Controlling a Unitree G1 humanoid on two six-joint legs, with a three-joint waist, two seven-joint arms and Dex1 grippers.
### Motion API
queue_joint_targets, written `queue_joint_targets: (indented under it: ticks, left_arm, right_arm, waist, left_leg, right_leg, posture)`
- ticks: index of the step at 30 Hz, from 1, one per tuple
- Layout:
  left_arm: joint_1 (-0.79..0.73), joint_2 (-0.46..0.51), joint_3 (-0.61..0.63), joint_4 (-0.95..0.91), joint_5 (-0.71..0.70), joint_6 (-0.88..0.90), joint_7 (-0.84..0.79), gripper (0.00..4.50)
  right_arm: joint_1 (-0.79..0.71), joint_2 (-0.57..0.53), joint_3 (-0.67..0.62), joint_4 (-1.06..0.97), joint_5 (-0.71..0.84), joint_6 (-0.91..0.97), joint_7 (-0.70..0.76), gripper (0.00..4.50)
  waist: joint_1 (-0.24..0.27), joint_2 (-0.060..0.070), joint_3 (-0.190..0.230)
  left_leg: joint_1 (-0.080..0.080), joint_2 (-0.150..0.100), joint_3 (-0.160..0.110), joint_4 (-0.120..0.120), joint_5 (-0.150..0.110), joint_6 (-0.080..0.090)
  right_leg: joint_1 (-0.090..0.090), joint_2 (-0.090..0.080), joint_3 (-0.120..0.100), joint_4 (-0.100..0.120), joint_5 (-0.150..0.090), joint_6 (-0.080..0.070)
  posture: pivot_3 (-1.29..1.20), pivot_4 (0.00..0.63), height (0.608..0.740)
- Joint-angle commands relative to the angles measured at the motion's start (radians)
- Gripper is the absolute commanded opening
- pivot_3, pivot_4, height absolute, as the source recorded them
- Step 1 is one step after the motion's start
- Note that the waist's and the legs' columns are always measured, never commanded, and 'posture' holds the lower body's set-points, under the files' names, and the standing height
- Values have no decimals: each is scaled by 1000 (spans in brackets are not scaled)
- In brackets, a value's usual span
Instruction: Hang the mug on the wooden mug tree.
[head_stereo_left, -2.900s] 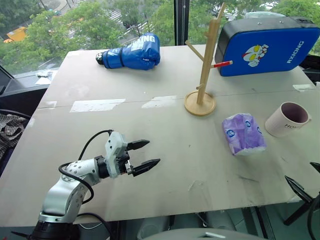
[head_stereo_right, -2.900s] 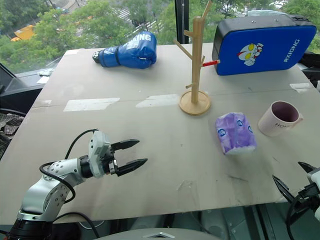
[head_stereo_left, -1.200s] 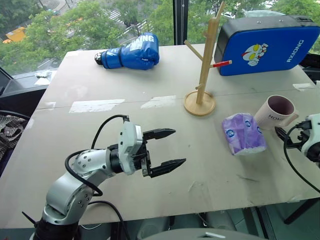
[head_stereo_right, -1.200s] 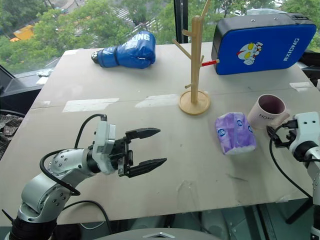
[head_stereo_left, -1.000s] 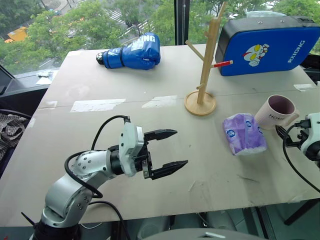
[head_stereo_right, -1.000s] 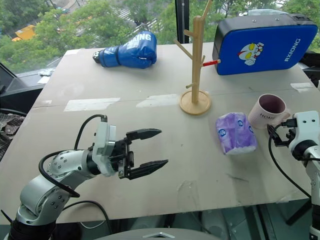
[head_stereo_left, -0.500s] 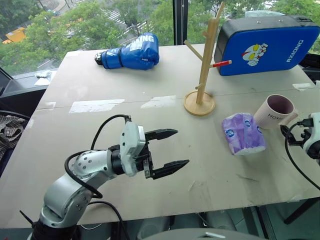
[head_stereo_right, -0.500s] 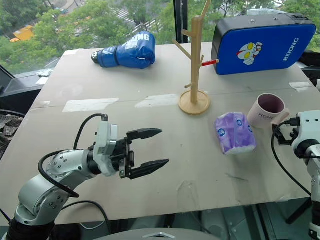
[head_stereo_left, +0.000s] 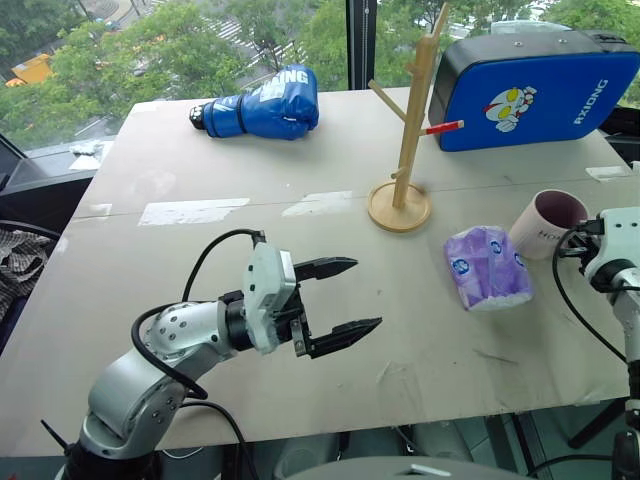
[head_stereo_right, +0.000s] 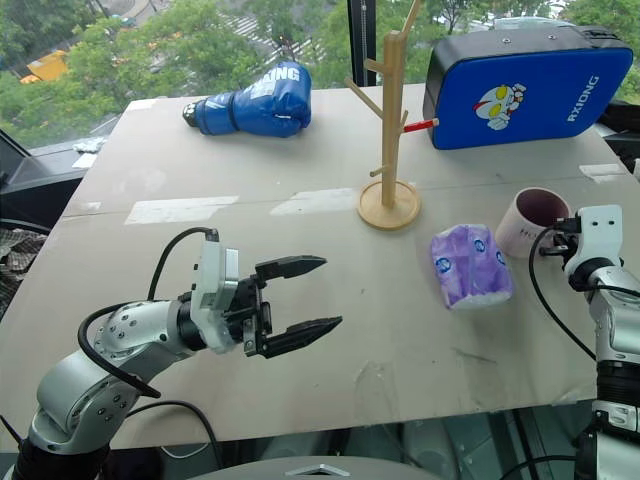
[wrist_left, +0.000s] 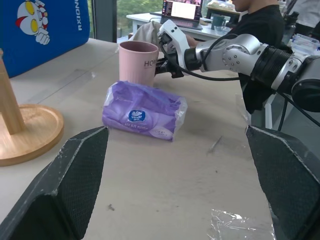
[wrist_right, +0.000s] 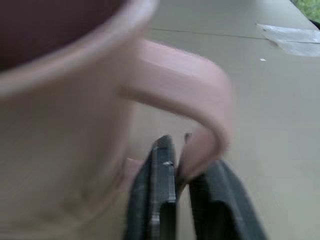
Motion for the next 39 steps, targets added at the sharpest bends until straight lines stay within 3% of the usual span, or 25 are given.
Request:
queue_joint_targets:
  ticks: [1,12,14,19,25,28,33,39]
  left_arm:
    - [-5,-4,18,-36,-7,-14,16,4500]
    - [1,-74,-7,-5,104,-93,80,4500]
    - [12,-116,17,26,94,-114,101,4500]
    - [25,-116,70,57,56,-102,93,4500]
    - [8,-123,91,-19,-13,-37,180,4500]
    - [-27,-139,51,-83,-30,19,270,4500]
    - [-109,-138,64,35,-27,30,253,4500]
    - [-21,-146,129,70,-9,-64,186,4500]
  right_arm:
    - [-6,-8,1,-8,-1,-44,18,64]
    - [-43,-68,23,-148,57,-113,207,64]
    - [-102,-87,43,-165,79,-76,239,64]
    - [-278,-142,149,-155,66,-15,325,64]
    - [-474,-181,274,-133,69,48,459,64]
    - [-536,-187,318,-105,64,48,528,64]
    - [-683,-153,409,49,24,-13,638,64]
    - [-805,-86,483,214,-47,-86,690,64]
  waist:
    - [2,0,0]
    - [-3,0,0]
    - [-6,1,0]
    - [-14,0,1]
    - [-17,0,1]
    - [-14,-1,2]
    - [-16,-1,2]
    - [-26,-1,2]
  left_leg:
    - [0,0,0,0,0,0]
    - [0,0,0,0,0,0]
    - [0,0,1,0,0,0]
    - [0,0,0,0,0,0]
    - [-3,0,-1,0,0,0]
    - [-4,0,-1,0,0,0]
    - [-3,0,-1,0,0,0]
    - [-5,0,1,-1,0,0]
  right_leg:
    - [0,0,0,0,0,0]
    - [0,0,0,0,0,0]
    - [0,0,0,0,0,0]
    - [-1,0,0,0,0,0]
    - [-2,0,-1,-1,0,0]
    - [-3,-1,-1,-2,0,0]
    - [-3,0,-1,-1,0,0]
    - [-6,0,-1,-1,0,0]
  posture:
    - [0,150,740]
    - [0,150,740]
    - [0,150,740]
    - [0,150,740]
    - [0,150,740]
    - [0,150,740]
    - [0,150,740]
    - [0,150,740]
